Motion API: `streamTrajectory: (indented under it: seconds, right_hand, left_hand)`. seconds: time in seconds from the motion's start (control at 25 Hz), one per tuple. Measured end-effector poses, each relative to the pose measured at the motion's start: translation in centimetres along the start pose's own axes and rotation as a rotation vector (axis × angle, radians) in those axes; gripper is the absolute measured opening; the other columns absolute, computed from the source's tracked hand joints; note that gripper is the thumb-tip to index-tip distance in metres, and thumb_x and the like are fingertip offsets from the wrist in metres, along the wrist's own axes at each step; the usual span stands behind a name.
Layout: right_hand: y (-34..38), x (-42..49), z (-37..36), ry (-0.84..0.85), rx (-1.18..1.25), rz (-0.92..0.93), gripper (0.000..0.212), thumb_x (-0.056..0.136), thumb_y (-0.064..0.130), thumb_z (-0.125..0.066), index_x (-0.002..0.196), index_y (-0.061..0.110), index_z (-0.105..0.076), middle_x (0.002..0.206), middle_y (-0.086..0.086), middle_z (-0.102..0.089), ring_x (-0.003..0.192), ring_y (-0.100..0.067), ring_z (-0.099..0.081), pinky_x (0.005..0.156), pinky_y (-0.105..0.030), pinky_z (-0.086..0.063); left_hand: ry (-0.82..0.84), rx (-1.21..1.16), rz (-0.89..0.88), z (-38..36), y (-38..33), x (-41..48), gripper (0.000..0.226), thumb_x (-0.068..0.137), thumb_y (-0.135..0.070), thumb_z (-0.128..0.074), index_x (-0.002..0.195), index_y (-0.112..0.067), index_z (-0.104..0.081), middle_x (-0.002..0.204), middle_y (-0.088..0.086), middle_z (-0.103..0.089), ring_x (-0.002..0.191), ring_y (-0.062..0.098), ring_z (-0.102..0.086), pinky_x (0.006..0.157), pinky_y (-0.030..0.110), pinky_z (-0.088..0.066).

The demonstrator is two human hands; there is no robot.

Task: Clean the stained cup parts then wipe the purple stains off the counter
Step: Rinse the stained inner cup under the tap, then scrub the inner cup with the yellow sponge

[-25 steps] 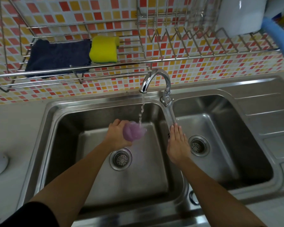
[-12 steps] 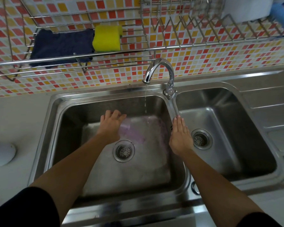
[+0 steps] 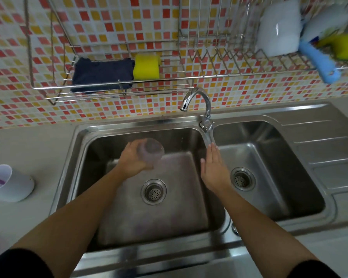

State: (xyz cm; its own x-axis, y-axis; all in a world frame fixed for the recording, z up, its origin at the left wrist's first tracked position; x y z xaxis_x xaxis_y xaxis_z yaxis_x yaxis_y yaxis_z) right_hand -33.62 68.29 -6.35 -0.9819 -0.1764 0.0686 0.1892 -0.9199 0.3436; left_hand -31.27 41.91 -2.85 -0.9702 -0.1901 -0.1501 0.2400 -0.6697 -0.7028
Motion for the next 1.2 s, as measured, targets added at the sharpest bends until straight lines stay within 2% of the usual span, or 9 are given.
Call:
streamTrajectory:
  seconds: [0.2,0.32,0.4,0.56,0.64,0.8,0.92,1.04,1.2]
  right_hand:
    - [11.4,0.9,15.0,-0.501,0.314,0.339,0.043,0.094,0.024,-0.034,0.129,0.001,-0.045,0.133,-0.016,-0.049,0.126,-0.021,-0.041,0.109,-0.029,-0.031]
    - [18.1,3.4,22.4,-0.670,0.305,0.470,0.031,0.090,0.013,-0.047,0.119,0.002,-0.051,0.123,-0.015,-0.052,0.117,-0.020,-0.045,0.103,-0.019,-0.030]
    - [21.5,7.6,23.5,-0.487,0.222,0.418,0.038,0.090,0.017,-0.050,0.125,0.004,-0.046,0.130,-0.016,-0.046,0.121,-0.027,-0.043,0.104,-0.030,-0.036]
    - [22.3,14.1,18.7,0.096,0.089,0.092,0.077,0.088,0.051,-0.051,0.146,0.013,-0.019,0.153,-0.018,-0.017,0.137,-0.036,-0.026,0.109,-0.042,-0.031]
    - [22.7,15.1,16.9,0.213,0.059,0.059,0.079,0.084,0.057,-0.054,0.144,0.014,-0.026,0.150,-0.015,-0.028,0.133,-0.036,-0.033,0.103,-0.040,-0.036]
    - [24.2,15.5,17.1,0.121,0.115,0.158,0.041,0.085,0.043,-0.058,0.115,0.015,-0.055,0.123,-0.010,-0.058,0.099,-0.029,-0.056,0.075,-0.029,-0.043]
    - [24.1,14.0,20.2,-0.035,0.158,0.210,0.048,0.091,0.034,-0.048,0.135,0.013,-0.042,0.140,-0.017,-0.040,0.122,-0.034,-0.044,0.097,-0.037,-0.038]
    - [25.3,8.9,24.2,-0.202,0.306,0.498,0.047,0.096,0.030,-0.037,0.141,0.015,-0.035,0.141,-0.013,-0.035,0.129,-0.029,-0.036,0.102,-0.034,-0.029]
    - [24.2,0.3,23.0,-0.055,0.218,0.809,0.060,0.081,0.031,-0.030,0.139,0.022,-0.036,0.139,-0.007,-0.032,0.119,-0.020,-0.040,0.093,-0.034,-0.037]
  left_hand:
    - [0.089,-0.366,-0.006,2.1,-0.1,-2.3,0.087,0.055,-0.017,-0.088,0.129,-0.026,-0.044,0.125,-0.005,-0.055,0.117,0.018,-0.053,0.097,0.039,-0.049]
    - [0.095,-0.408,-0.109,4.8,-2.6,-3.3,0.086,0.061,-0.018,-0.086,0.134,-0.024,-0.041,0.128,-0.008,-0.053,0.117,0.009,-0.052,0.095,0.027,-0.047]
    - [0.089,-0.418,-0.172,6.7,-4.3,-4.3,0.083,0.064,-0.013,-0.084,0.131,-0.030,-0.039,0.120,-0.017,-0.053,0.109,-0.002,-0.053,0.085,0.014,-0.047]
    - [0.100,-0.354,-0.257,9.1,-5.0,-5.8,0.082,0.065,-0.016,-0.084,0.119,-0.048,-0.032,0.120,-0.024,-0.047,0.109,-0.011,-0.050,0.088,0.014,-0.047]
    - [0.127,-0.359,-0.243,9.6,-4.2,-6.2,0.086,0.064,-0.018,-0.084,0.123,-0.048,-0.029,0.122,-0.023,-0.046,0.113,-0.009,-0.049,0.090,0.014,-0.047]
    - [0.124,-0.360,-0.232,10.2,-3.5,-6.7,0.091,0.064,-0.021,-0.084,0.129,-0.043,-0.025,0.125,-0.027,-0.040,0.114,-0.011,-0.044,0.086,0.008,-0.044]
    - [0.117,-0.368,-0.191,10.3,-3.0,-6.6,0.087,0.068,-0.020,-0.082,0.127,-0.043,-0.023,0.118,-0.033,-0.037,0.105,-0.015,-0.042,0.076,0.004,-0.040]
    - [0.137,-0.367,-0.187,10.2,-2.3,-6.6,0.087,0.068,-0.022,-0.081,0.130,-0.041,-0.023,0.122,-0.024,-0.039,0.110,-0.006,-0.044,0.079,0.009,-0.043]
    - [0.182,-0.387,-0.189,9.4,-1.6,-6.6,0.091,0.065,-0.025,-0.082,0.134,-0.038,-0.024,0.131,-0.012,-0.043,0.121,0.006,-0.046,0.094,0.026,-0.048]
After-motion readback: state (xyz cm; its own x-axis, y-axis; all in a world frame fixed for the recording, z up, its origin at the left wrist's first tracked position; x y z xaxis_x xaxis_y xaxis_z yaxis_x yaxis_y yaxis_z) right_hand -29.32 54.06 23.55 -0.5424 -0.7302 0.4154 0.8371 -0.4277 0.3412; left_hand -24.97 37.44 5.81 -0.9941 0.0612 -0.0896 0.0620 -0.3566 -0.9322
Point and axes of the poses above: each hand's wrist, its own x-axis towards the middle knuckle, its own z-axis out of the back of the hand, y = z × x, the point moved 9 cm from there along x, towards the middle knuckle
